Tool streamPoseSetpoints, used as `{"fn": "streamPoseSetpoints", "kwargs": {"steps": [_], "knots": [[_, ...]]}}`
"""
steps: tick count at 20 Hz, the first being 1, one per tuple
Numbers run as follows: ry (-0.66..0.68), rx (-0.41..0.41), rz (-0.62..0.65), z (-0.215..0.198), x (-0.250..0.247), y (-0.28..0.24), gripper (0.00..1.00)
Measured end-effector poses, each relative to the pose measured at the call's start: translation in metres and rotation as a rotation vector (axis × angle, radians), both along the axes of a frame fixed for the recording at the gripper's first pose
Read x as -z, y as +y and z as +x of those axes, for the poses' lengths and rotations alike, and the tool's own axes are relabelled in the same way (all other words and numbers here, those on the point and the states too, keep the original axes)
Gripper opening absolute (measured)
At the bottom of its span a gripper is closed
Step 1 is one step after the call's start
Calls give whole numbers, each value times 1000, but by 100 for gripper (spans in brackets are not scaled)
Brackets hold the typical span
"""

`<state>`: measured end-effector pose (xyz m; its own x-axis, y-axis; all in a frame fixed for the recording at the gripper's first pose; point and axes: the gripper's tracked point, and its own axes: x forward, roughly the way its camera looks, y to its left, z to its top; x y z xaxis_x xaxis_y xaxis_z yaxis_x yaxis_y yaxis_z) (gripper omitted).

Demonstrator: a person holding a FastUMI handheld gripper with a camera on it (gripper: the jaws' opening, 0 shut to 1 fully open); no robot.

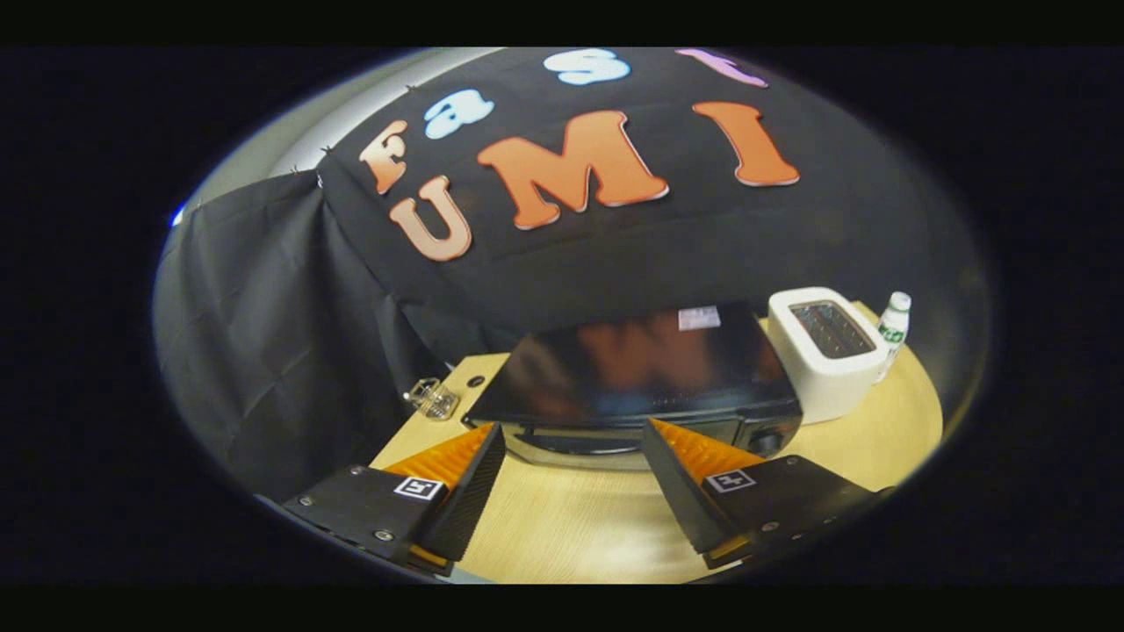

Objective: Open the toaster oven, put the food inside, and close the toaster oven door.

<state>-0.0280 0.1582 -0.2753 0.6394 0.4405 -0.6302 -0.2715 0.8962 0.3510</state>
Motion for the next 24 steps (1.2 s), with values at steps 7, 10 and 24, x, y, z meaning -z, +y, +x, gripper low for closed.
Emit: {"fn": "streamPoseSetpoints", "kwargs": {"steps": [7, 10, 24], "knots": [[-295, 113, -16, 43, -120, -46, 93], [-426, 147, -50, 55, -172, -63, 93], [-812, 202, -191, 54, -297, -89, 95]]}}
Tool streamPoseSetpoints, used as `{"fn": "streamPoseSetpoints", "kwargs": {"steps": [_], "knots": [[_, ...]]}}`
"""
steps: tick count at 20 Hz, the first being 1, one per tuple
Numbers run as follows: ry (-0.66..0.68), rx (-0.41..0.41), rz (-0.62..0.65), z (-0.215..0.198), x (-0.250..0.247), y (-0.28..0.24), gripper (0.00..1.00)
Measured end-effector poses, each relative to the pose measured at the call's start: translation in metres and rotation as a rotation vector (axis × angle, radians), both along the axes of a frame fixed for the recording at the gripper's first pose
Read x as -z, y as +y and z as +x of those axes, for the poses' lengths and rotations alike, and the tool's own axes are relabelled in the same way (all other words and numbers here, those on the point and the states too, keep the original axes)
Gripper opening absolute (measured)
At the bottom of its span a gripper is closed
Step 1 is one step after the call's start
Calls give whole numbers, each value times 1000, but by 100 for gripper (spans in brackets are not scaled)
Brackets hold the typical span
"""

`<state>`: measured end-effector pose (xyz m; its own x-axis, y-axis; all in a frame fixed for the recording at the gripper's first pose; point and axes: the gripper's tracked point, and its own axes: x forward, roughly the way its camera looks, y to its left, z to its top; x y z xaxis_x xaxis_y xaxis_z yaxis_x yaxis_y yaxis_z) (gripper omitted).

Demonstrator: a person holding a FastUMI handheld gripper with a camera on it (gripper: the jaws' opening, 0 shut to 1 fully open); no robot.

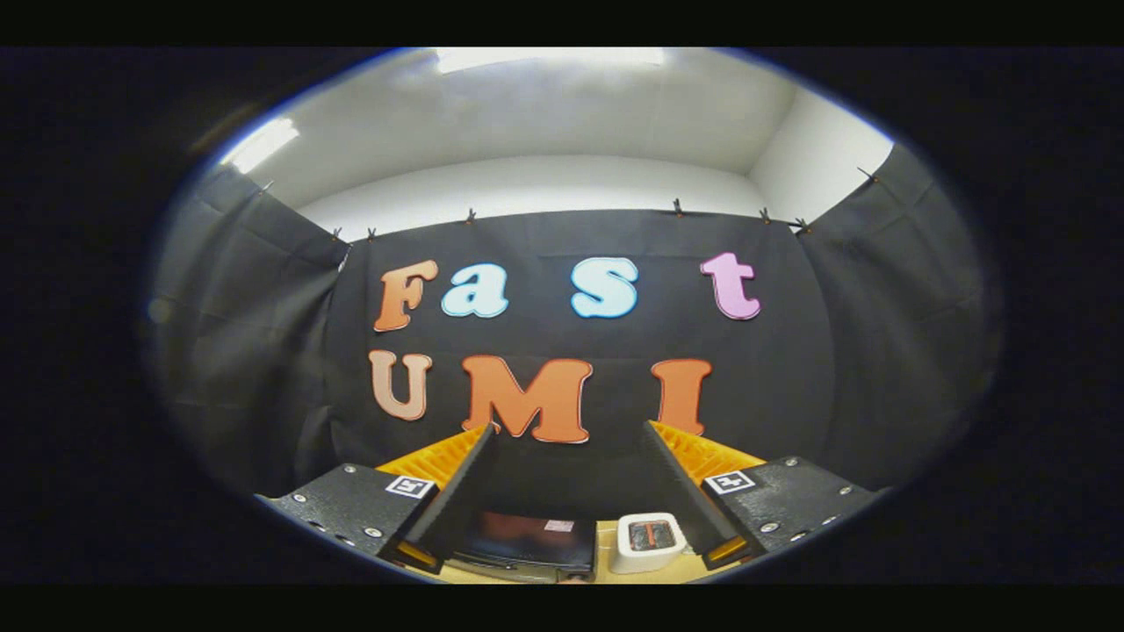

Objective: Open the toaster oven, put the food inside, and close the toaster oven door.

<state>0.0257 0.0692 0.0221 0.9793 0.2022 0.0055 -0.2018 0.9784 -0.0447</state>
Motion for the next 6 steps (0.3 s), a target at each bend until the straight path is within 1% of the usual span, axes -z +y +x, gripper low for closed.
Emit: {"fn": "streamPoseSetpoints", "kwargs": {"steps": [6], "knots": [[-35, 15, 15, -5, -3, -10, 95]]}}
